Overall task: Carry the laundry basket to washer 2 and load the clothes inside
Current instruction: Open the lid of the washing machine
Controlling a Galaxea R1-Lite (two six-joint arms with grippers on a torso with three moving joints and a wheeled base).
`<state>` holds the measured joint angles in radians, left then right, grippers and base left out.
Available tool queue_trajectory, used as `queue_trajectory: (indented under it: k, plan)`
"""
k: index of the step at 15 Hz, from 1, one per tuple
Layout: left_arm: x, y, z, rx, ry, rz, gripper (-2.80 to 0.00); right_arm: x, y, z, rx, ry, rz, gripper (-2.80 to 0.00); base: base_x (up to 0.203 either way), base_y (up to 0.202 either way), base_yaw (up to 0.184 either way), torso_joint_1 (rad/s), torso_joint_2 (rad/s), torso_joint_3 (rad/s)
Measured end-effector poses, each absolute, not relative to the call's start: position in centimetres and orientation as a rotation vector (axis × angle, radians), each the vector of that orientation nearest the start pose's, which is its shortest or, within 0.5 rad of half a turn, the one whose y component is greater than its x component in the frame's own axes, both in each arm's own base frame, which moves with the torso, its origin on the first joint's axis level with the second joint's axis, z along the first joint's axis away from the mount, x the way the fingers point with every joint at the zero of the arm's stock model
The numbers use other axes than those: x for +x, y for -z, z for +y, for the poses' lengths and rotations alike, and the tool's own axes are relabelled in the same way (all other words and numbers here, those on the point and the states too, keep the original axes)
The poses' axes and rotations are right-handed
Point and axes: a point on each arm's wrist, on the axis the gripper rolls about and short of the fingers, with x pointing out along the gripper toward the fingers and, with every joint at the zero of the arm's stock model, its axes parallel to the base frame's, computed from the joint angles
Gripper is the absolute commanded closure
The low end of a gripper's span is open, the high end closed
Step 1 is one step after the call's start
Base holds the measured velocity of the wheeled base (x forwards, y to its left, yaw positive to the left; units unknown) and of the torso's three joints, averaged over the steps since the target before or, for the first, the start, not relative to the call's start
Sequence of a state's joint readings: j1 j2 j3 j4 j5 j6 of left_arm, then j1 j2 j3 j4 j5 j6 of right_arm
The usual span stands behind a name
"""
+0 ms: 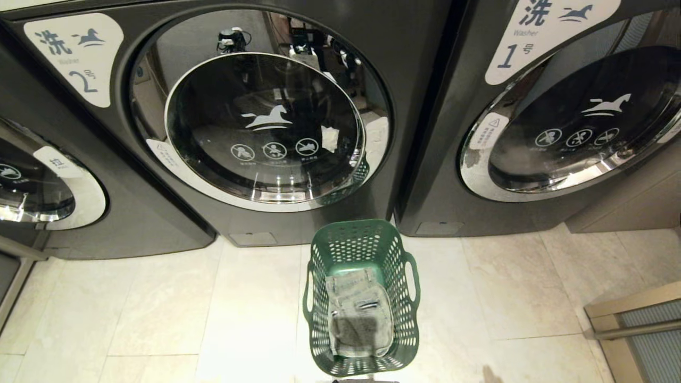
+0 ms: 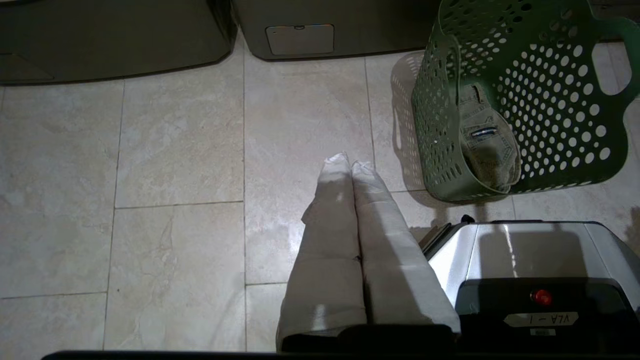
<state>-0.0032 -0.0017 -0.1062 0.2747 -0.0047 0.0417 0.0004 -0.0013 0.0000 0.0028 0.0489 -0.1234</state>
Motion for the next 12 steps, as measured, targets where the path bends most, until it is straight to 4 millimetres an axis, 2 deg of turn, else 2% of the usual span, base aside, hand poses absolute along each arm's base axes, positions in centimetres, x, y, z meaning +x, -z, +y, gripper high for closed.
queue_trajectory:
  k: [12]
  plan:
    - [-3.33,-7.62,0.01,0.039,0.01,0.167,0.0,-2.29,-7.52,0.11,-0.125,-0.049,-0.002,0.0,0.0,-0.196,0.002,0.004,0.0,0.003]
